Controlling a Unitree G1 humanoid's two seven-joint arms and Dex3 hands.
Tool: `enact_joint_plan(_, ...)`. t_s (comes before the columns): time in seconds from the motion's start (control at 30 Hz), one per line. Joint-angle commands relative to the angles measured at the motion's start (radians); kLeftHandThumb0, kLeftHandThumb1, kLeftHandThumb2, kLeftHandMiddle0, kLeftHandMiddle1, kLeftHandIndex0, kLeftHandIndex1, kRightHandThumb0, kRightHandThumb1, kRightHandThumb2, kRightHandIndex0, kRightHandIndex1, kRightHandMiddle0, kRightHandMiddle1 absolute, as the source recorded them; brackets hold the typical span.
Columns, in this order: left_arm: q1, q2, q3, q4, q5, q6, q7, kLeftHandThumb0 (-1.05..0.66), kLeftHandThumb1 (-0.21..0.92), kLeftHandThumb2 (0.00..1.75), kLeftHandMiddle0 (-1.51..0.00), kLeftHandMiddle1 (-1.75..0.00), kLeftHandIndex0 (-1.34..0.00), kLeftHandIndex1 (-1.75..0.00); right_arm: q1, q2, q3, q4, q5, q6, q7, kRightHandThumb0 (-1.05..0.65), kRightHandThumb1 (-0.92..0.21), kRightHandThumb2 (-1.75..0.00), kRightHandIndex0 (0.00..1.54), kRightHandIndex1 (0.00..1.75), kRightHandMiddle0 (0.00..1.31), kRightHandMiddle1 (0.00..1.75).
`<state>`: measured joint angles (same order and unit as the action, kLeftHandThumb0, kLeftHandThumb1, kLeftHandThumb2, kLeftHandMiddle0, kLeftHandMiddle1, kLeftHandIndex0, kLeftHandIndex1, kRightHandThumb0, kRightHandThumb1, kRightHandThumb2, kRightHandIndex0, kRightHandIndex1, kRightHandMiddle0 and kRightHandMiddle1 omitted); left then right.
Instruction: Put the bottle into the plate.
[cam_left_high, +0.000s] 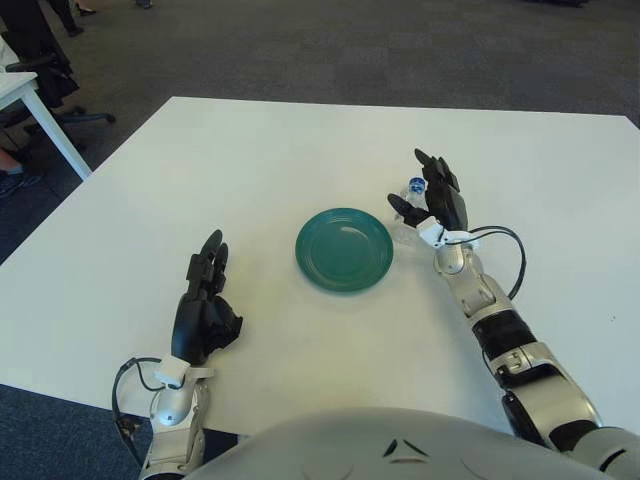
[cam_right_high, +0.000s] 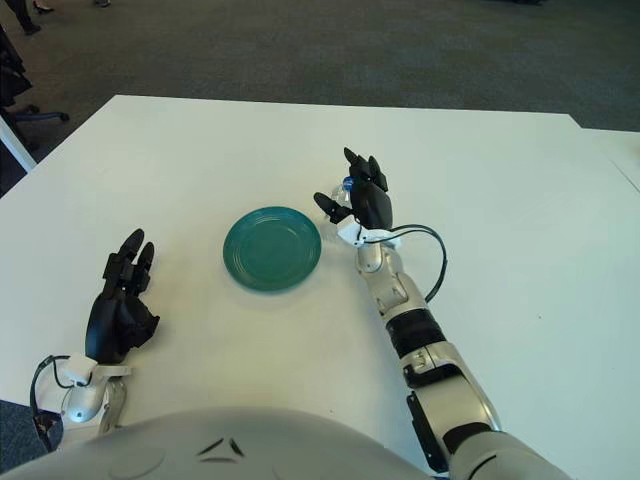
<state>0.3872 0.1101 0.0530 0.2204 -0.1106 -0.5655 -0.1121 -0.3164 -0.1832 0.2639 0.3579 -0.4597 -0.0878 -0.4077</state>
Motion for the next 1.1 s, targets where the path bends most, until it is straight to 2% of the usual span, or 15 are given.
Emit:
enact_joint_plan(0.0,-0.183,-0.011,-0.011,0.156,0.022,0.069,-0.011,-0.92,0.92,1.06,-0.18,0.0,0.0,-0.43,0.009,0.023,-0.007,-0.082,-0.028,0.078,0.025,-1.05,-0.92,-0.49,0.04,0.01,0.0,0.13)
enact_joint_plan(0.23,-0.195,-0.009,-0.016,0.169,0.02,0.068,-0.014,-0.91,0.92,1.06,-0.18,0.0,0.0,-0.44,0.019,0.046,-0.014,-0.137,-0.051,0.164,0.028,-1.05,-0.92,-0.49,0.0,0.0,0.0,0.02)
enact_joint_plan(0.57,-0.196,-0.009,-0.016,0.171,0.012,0.045,-0.016,-0.9,0.92,1.05,-0.17,0.0,0.0,-0.41,0.043,0.028,-0.019,-0.143,-0.051,0.088,0.003,-1.05,-0.92,-0.48,0.0,0.0,0.03,0.01)
enact_joint_plan(0.7,-0.19,-0.009,-0.012,0.158,0.006,0.048,-0.011,-0.88,0.92,1.04,-0.17,0.0,0.0,-0.43,0.08,-0.025,-0.032,-0.158,-0.027,-0.003,0.034,-1.05,-0.92,-0.48,0.02,0.01,0.05,0.03)
enact_joint_plan(0.83,-0.186,-0.012,-0.013,0.15,0.005,0.056,-0.008,-0.87,0.92,1.04,-0.17,0.0,0.0,-0.43,0.097,-0.058,-0.043,-0.163,-0.022,-0.045,0.056,-1.05,-0.92,-0.49,0.02,0.01,0.05,0.03)
enact_joint_plan(1.07,-0.173,-0.013,-0.013,0.138,0.001,0.045,-0.012,-0.87,0.92,1.03,-0.16,0.0,0.0,-0.43,0.209,-0.207,-0.089,-0.18,-0.041,-0.164,0.094,-1.05,-0.92,-0.48,0.0,0.0,0.02,0.02)
